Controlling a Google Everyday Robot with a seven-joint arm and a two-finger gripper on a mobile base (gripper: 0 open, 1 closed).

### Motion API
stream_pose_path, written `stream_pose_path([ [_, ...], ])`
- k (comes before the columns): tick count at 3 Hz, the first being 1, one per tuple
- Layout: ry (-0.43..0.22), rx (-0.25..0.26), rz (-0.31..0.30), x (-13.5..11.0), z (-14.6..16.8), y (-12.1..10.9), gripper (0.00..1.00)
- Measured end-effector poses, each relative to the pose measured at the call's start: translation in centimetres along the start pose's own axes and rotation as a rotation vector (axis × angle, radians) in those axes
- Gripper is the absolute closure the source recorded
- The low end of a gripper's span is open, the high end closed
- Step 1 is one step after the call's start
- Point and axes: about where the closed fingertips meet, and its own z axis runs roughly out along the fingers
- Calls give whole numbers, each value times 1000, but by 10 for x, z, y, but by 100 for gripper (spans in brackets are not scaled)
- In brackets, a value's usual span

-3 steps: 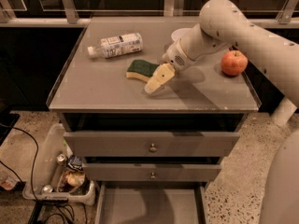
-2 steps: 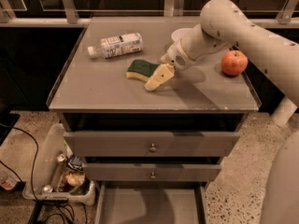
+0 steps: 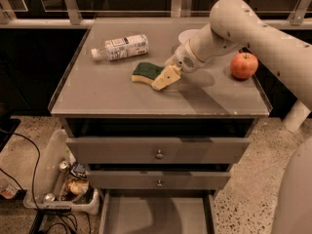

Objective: Place sponge into bottom drawer

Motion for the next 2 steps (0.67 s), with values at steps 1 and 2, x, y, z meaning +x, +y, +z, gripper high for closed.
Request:
stream_pose_path([
  [1, 0, 0, 0, 0, 0, 0, 90],
  [2, 0, 0, 0, 0, 0, 0, 100],
])
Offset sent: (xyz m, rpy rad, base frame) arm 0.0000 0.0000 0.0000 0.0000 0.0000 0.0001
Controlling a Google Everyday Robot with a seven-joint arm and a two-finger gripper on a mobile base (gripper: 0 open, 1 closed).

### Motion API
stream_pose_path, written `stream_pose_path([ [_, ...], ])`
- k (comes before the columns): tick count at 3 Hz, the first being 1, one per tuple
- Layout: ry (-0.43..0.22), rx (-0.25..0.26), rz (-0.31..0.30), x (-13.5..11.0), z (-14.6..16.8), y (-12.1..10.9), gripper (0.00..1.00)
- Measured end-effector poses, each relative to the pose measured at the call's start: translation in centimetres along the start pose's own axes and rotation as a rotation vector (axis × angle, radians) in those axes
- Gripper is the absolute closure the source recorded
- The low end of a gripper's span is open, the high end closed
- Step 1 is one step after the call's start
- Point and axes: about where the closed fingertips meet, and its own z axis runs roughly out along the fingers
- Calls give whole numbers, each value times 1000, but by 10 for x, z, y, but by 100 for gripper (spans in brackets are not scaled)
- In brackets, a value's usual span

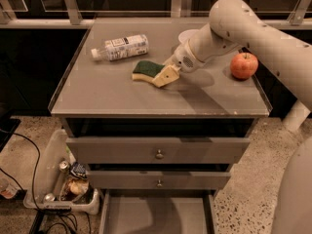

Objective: Place sponge into bottom drawer

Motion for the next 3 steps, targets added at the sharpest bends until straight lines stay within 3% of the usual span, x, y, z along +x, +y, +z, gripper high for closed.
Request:
stream_pose_path([
  [1, 0, 0, 0, -4, -4, 0, 100],
  [3, -47, 4, -28, 22, -58, 27, 100],
])
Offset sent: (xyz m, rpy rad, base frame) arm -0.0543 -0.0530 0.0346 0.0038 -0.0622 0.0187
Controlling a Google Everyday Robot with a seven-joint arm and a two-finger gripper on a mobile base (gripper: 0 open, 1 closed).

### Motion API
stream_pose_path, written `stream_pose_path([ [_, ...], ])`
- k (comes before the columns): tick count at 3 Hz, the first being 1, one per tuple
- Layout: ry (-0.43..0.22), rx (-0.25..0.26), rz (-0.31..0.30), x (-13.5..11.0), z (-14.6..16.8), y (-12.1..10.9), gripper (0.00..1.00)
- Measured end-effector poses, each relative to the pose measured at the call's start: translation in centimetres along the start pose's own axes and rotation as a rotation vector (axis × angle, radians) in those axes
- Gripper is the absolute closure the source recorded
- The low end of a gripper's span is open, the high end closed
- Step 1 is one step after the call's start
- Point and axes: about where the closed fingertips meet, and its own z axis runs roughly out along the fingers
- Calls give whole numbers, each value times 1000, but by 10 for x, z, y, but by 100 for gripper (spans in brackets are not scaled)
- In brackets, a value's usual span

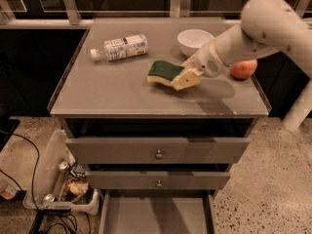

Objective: Place sponge into bottom drawer

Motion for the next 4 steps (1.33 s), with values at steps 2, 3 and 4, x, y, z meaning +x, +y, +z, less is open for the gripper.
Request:
stream_pose_path([
  [2, -50, 29, -9, 41, -80, 39, 100],
  [3, -27, 45, -33, 63, -106, 75, 100],
  [4, 18, 27, -20, 95, -113, 118, 100],
])
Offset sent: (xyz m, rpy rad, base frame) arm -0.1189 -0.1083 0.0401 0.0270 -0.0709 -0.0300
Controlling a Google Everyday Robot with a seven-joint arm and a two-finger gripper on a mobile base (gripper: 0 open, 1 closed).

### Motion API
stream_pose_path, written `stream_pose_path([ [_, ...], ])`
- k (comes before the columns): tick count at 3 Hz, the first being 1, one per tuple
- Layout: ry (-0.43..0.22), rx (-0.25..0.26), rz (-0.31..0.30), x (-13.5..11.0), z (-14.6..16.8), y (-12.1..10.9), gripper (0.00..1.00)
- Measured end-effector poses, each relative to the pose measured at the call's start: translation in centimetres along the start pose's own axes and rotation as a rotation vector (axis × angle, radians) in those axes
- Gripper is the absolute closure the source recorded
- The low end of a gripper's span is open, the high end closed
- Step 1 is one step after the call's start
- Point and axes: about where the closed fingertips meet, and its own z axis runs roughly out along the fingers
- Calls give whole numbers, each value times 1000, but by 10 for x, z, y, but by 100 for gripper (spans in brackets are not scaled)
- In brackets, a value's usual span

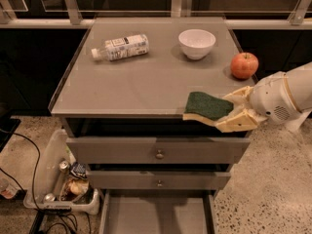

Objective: Place sponge into bottom drawer

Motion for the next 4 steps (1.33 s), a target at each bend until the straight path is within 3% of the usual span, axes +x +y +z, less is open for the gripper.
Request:
stream_pose_path([
  [1, 0, 0, -4, 0, 0, 1, 100],
  [2, -9, -16, -9, 13, 5, 29, 100],
  [3, -33, -46, 14, 44, 25, 84, 100],
  [4, -37, -58, 9, 77, 62, 118, 100],
])
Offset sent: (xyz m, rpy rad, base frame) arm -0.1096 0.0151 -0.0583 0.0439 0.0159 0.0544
